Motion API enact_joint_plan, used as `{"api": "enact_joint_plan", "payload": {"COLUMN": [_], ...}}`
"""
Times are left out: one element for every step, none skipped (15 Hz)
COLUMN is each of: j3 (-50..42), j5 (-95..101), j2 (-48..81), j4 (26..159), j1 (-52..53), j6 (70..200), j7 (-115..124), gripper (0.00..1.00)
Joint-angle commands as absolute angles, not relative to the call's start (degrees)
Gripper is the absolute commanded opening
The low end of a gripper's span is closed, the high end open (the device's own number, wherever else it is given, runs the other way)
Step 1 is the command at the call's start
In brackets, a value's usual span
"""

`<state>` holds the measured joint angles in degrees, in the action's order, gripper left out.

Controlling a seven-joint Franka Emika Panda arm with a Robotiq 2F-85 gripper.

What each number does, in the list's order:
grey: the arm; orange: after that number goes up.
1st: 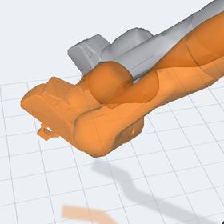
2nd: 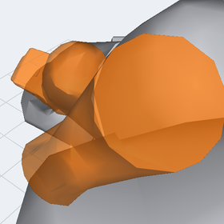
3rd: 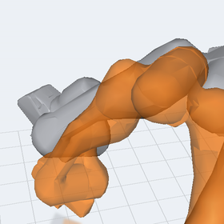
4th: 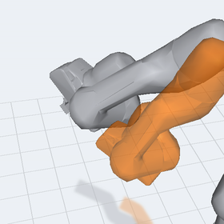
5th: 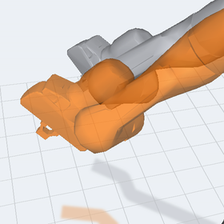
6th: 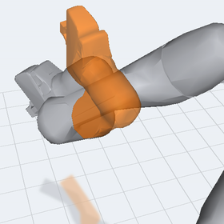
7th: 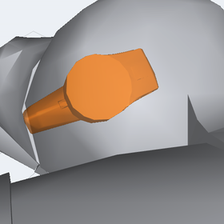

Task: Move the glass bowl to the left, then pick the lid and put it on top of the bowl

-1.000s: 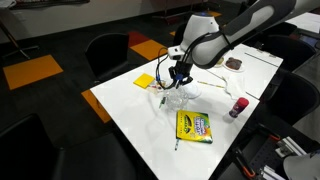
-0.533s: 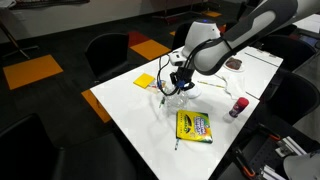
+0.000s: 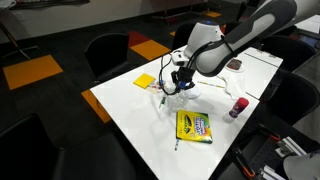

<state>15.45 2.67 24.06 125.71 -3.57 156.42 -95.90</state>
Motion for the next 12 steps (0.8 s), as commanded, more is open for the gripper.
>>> {"api": "enact_joint_plan", "payload": {"j3": [14.6, 14.4, 14.1, 13.8, 13.6, 13.4, 13.1, 12.8, 12.4, 12.0, 11.6, 11.3], "j5": [3.0, 3.1, 3.3, 3.4, 3.3, 3.3, 3.4, 3.4, 3.5, 3.7, 3.8, 4.0], "j2": [21.6, 21.4, 21.2, 20.9, 20.7, 20.5, 20.2, 20.0, 20.0, 20.0, 20.1, 20.2], "j4": [128.3, 128.3, 128.4, 128.6, 128.7, 128.9, 129.0, 129.1, 129.1, 129.0, 128.8, 128.6], "j1": [-3.3, -3.3, -3.1, -3.1, -3.2, -3.2, -3.2, -3.1, -3.1, -3.0, -2.9, -2.8], "j6": [156.6, 155.9, 155.4, 155.0, 154.7, 154.4, 153.9, 153.4, 152.8, 152.3, 151.7, 151.0], "j7": [-95.5, -95.3, -95.0, -94.8, -94.7, -94.6, -94.5, -94.3, -94.2, -93.9, -93.7, -93.5], "gripper": [0.04, 0.04, 0.04, 0.04, 0.04, 0.04, 0.04, 0.04, 0.04, 0.04, 0.04, 0.04]}}
